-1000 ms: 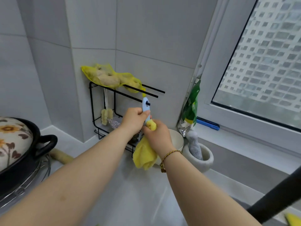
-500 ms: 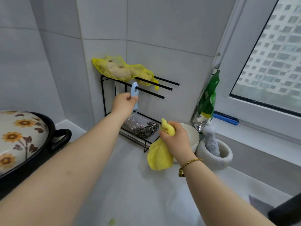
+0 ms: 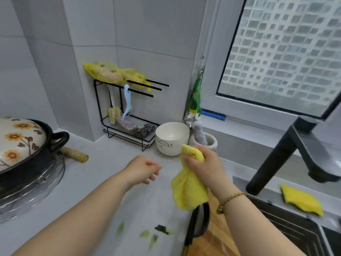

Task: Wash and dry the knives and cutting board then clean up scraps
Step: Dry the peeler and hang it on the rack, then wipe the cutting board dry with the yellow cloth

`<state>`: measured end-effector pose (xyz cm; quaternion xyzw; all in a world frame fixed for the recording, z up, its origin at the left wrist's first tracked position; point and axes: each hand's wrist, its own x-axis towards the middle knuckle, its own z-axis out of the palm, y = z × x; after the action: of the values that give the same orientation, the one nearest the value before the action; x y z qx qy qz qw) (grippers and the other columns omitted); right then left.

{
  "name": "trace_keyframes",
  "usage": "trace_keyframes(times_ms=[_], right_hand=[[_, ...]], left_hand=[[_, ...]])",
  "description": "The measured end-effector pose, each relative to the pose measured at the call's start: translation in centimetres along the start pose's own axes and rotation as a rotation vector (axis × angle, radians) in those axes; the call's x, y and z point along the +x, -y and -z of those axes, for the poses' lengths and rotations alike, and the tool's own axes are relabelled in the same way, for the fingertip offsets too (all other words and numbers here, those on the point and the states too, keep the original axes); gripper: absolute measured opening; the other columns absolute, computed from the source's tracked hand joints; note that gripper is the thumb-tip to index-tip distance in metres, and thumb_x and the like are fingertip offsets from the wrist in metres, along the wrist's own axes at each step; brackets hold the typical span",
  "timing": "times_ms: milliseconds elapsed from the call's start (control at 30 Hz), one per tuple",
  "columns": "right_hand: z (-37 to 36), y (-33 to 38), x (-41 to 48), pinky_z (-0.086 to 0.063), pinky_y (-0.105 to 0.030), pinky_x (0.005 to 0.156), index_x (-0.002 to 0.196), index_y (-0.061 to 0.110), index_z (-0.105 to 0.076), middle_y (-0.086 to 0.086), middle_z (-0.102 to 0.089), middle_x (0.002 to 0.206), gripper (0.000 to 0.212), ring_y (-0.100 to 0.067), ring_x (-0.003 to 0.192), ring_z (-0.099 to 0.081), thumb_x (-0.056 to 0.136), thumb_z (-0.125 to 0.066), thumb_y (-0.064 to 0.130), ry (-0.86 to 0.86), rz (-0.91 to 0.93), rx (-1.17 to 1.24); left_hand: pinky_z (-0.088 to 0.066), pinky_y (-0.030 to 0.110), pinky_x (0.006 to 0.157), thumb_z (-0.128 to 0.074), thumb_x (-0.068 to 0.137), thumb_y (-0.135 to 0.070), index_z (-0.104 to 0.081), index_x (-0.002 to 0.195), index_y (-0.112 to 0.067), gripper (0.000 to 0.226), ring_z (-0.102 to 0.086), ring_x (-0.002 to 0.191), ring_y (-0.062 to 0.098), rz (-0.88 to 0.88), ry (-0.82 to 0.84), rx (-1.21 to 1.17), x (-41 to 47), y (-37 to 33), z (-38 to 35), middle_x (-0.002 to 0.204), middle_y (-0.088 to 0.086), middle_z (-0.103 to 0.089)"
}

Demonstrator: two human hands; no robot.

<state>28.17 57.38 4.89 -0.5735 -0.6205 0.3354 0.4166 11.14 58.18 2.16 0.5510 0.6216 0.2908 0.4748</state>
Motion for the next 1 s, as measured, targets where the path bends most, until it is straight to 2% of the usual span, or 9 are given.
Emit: trace_keyframes(times_ms=[67,133,200,300,400,500,567,700,1000], right_hand=[[1.8,-1.1,-2.8,-0.041,-0.022,0.069,0.085,0.022,-0.059,0.014,-0.054,0.072,0.008,-0.005,0.072,-0.052,0.083,-0.062,0.015,-0.003,-0.040,-0.016],[3.7,-1.9,-5.1,-0.044,-0.021,0.064,0.076,0.025,-0.057,0.010,-0.055,0.072,0.013,-0.008,0.072,-0.054,0.084,-0.061,0.014,-0.016,-0.078,0.003],[5.8,-2.8,-7.4,-0.047,-0.025,0.067,0.072,0.025,-0.055,0.004,-0.056,0.074,0.018,-0.014,0.075,-0.056,0.085,-0.060,0.014,-0.040,-0.128,0.013],[8.6,-4.3,-10.4,-0.048,-0.032,0.076,0.080,0.023,-0.058,-0.002,-0.059,0.082,0.009,-0.017,0.079,-0.057,0.085,-0.061,0.016,-0.109,-0.226,0.064],[11.4,-5.7,-12.9,-0.051,-0.033,0.077,0.086,0.023,-0.060,-0.001,-0.061,0.082,0.006,-0.020,0.081,-0.060,0.085,-0.061,0.016,-0.182,-0.286,0.132],[13.9,-7.0,-15.2,-0.047,-0.023,0.063,0.077,0.028,-0.055,0.002,-0.059,0.077,0.016,-0.012,0.072,-0.057,0.086,-0.061,0.016,-0.247,-0.316,0.140],[15.2,-8.0,-16.5,-0.046,-0.025,0.063,0.075,0.029,-0.054,0.003,-0.058,0.076,0.018,-0.013,0.072,-0.056,0.086,-0.061,0.017,-0.280,-0.355,0.110],[16.9,-9.4,-18.5,-0.050,-0.036,0.078,0.077,0.027,-0.056,0.000,-0.061,0.080,0.015,-0.023,0.083,-0.059,0.086,-0.060,0.017,-0.308,-0.444,0.113],[17.5,-8.7,-19.6,-0.048,-0.038,0.083,0.083,0.022,-0.056,0.000,-0.057,0.081,0.008,-0.024,0.087,-0.057,0.086,-0.061,0.015,-0.311,-0.411,0.042]], left_hand=[[-0.044,0.017,0.054,-0.051,0.093,-0.024,-0.058,0.086,-0.013,0.015,-0.054,0.066,0.009,0.034,0.134,0.011,-2.4,0.6,-3.3,0.081,-0.001,-0.058],[-0.045,0.017,0.055,-0.050,0.094,-0.028,-0.058,0.094,-0.012,0.018,-0.054,0.068,0.009,0.040,0.169,0.012,-4.3,1.2,-5.7,0.085,-0.002,-0.058],[-0.046,0.019,0.054,-0.048,0.094,-0.031,-0.058,0.091,-0.013,0.021,-0.053,0.065,0.011,0.062,0.200,0.011,-6.3,1.2,-7.6,0.083,0.002,-0.057],[-0.044,0.020,0.052,-0.052,0.092,-0.036,-0.056,0.091,-0.020,0.016,-0.053,0.062,0.011,0.069,0.229,0.077,-8.2,1.2,-10.3,0.080,-0.002,-0.056],[-0.049,0.026,0.071,-0.055,0.090,-0.034,-0.054,0.106,-0.018,0.022,-0.061,0.087,0.015,0.162,0.373,-0.045,-9.1,1.3,-11.5,0.097,0.000,-0.062],[-0.049,0.040,0.089,-0.054,0.091,-0.024,-0.063,0.112,-0.011,0.027,-0.063,0.098,0.028,0.279,0.513,-0.199,-9.1,1.3,-11.5,0.110,0.012,-0.067],[-0.050,0.040,0.084,-0.051,0.091,-0.015,-0.065,0.108,-0.012,0.022,-0.064,0.093,0.028,0.290,0.486,-0.213,-9.2,1.3,-11.6,0.103,0.013,-0.069],[-0.049,0.033,0.066,-0.045,0.092,-0.007,-0.068,0.095,-0.009,0.023,-0.067,0.070,0.022,0.259,0.443,-0.227,-9.8,0.8,-12.2,0.079,0.008,-0.072],[-0.051,0.027,0.052,-0.042,0.088,-0.003,-0.068,0.088,-0.009,0.027,-0.068,0.055,0.020,0.183,0.425,-0.258,-11.7,-1.1,-10.3,0.069,0.009,-0.072]])
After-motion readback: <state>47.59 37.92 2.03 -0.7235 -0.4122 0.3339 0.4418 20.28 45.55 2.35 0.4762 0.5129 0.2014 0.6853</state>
